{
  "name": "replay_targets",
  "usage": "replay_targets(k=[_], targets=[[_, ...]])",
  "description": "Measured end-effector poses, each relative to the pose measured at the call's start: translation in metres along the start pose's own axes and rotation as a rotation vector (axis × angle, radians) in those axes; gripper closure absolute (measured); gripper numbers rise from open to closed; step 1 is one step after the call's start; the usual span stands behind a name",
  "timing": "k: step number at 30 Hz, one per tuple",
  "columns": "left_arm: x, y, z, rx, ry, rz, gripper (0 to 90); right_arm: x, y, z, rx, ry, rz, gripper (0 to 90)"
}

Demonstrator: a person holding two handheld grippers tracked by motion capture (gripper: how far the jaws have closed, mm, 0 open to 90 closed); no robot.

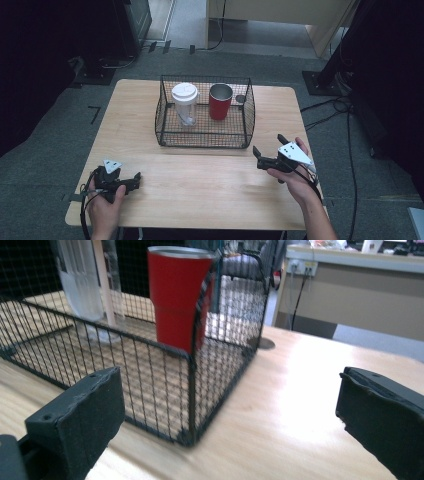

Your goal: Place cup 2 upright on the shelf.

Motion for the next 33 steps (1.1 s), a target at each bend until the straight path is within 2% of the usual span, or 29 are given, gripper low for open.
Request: replay_targets(k=[13,20,27,33], targets=[[0.0,0.0,0.0,0.001,0.003,0.0,0.0,-0.018,-0.024,-0.034,0.013,0.071,-0.056,0.0],[0.0,0.0,0.0,0.001,0.003,0.0,0.0,-0.03,-0.035,-0.04,0.032,0.092,-0.082,0.0],[0.0,0.0,0.0,0.001,0.002,0.0,0.0,-0.038,-0.049,-0.049,0.009,0.147,-0.127,0.0],[0.0,0.0,0.0,0.001,0.003,0.0,0.0,-0.047,-0.06,-0.054,0.022,0.179,-0.157,0.0]])
Point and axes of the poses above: each handheld gripper's, and its own axes: x roughly forward along the jaws, z roughly out of its top, y roughly to its left, the point moved 1 cm from there along x, roughly forward along the jaws, and after that the axes turned 13 degrees about -z, right-handed, at the moved point
